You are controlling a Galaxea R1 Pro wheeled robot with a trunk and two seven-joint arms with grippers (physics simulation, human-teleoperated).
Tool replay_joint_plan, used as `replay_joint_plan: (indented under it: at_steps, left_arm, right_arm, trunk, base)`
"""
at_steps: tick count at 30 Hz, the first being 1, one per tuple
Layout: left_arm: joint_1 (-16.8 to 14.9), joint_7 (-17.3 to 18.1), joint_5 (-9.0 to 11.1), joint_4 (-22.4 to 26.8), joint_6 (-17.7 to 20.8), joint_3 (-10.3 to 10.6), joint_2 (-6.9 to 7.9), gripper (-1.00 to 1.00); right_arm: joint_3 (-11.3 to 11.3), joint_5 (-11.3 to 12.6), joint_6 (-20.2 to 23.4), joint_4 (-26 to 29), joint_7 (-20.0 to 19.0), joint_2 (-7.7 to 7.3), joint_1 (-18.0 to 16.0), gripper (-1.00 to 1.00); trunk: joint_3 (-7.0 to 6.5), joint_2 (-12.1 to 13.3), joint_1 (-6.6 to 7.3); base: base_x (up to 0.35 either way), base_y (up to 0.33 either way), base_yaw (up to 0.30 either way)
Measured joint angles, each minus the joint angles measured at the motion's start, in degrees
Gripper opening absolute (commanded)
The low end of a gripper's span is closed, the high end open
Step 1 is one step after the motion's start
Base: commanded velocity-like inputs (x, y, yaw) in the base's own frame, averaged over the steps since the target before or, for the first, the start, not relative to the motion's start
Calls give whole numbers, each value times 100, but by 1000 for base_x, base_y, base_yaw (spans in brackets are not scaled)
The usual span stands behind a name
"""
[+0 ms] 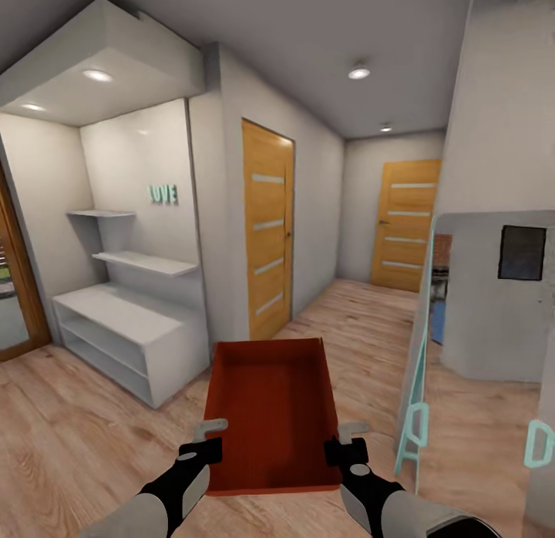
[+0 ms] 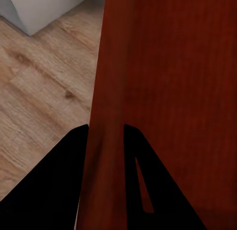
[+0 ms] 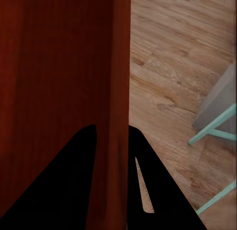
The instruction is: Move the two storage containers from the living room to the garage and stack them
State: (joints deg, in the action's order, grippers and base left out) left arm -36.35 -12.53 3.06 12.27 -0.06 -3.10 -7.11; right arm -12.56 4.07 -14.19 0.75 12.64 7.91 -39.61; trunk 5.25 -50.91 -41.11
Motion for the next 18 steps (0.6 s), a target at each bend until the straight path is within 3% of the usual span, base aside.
replay_joint_plan:
  at_steps: [18]
  left_arm:
    - [0,6,5,7,-15,-5,3,-100]
  right_arm:
    - [-20,7,-4,3,3,3,-12,-100]
  trunk:
    - [0,0,0]
  base:
    - [326,0,-6]
